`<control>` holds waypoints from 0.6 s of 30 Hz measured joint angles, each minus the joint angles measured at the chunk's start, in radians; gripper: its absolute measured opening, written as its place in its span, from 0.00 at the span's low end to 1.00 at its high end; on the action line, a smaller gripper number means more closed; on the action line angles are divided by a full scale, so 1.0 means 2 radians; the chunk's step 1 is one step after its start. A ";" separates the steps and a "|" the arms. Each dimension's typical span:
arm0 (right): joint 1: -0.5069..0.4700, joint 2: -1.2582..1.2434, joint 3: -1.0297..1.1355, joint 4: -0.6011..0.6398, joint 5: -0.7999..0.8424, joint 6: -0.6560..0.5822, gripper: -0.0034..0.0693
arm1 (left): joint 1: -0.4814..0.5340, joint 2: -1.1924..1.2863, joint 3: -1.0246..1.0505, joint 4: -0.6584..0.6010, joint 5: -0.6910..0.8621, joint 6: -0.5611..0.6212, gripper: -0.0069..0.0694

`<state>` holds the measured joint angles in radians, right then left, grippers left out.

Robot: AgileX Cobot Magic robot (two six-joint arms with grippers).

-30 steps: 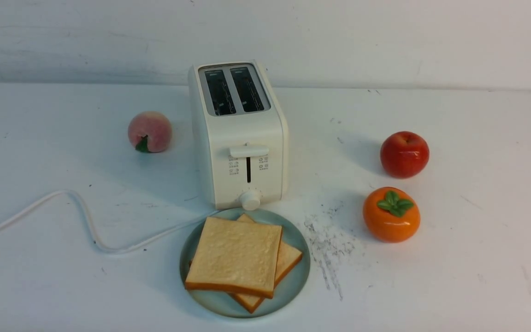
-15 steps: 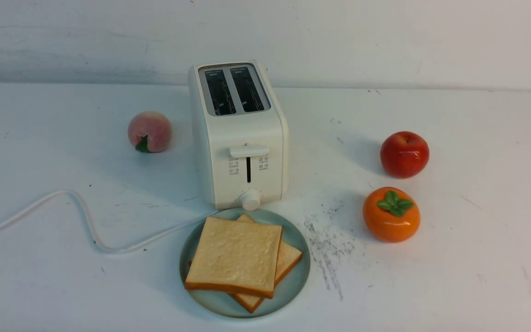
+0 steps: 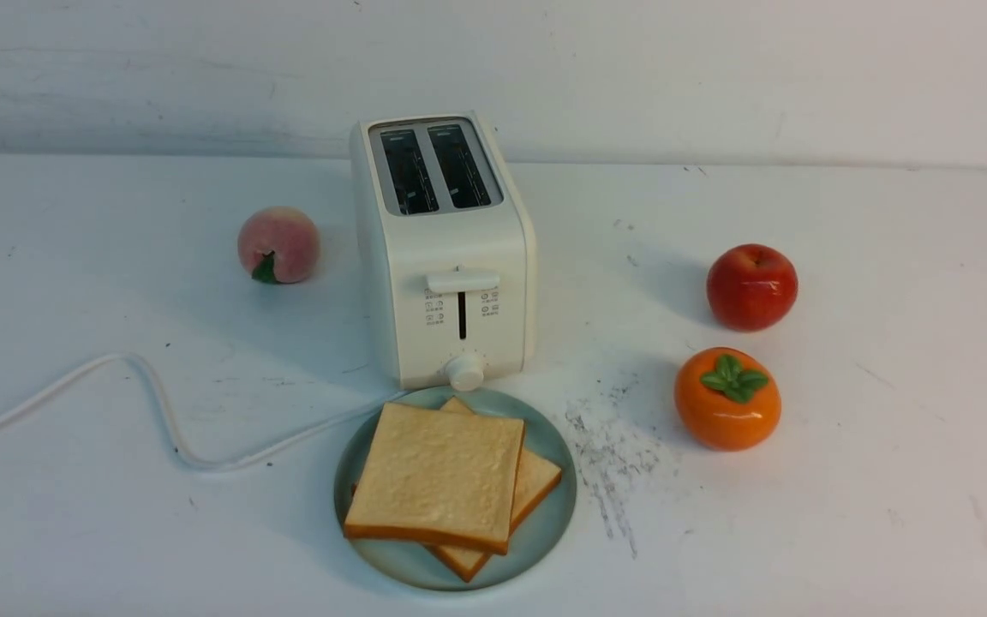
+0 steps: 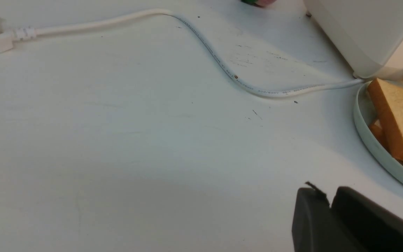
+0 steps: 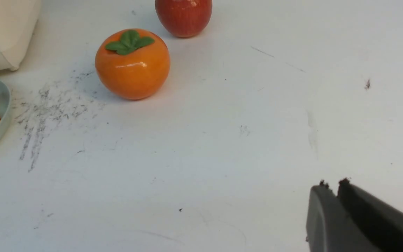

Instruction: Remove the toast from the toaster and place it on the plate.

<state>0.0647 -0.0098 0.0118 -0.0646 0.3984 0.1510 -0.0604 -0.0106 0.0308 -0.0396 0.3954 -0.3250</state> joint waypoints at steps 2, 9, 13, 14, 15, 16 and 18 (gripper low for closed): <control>0.000 0.000 0.000 0.000 0.000 0.000 0.12 | 0.000 0.000 0.000 0.000 0.000 0.000 0.19; 0.000 0.000 0.000 0.000 0.000 0.000 0.12 | 0.000 0.000 0.000 0.000 0.000 0.000 0.19; 0.000 0.000 0.000 0.000 0.000 0.000 0.12 | 0.000 0.000 0.000 0.000 0.000 0.000 0.19; 0.000 0.000 0.000 0.000 0.000 0.000 0.12 | 0.000 0.000 0.000 0.000 0.000 0.000 0.20; 0.000 0.000 0.000 0.000 0.000 0.000 0.12 | 0.000 0.000 0.000 0.000 0.000 0.000 0.20; 0.000 0.000 0.000 0.000 0.000 0.000 0.12 | 0.000 0.000 0.000 0.000 0.000 0.000 0.20; 0.000 0.000 0.000 0.000 0.000 0.000 0.12 | 0.000 0.000 0.000 0.000 0.000 0.000 0.21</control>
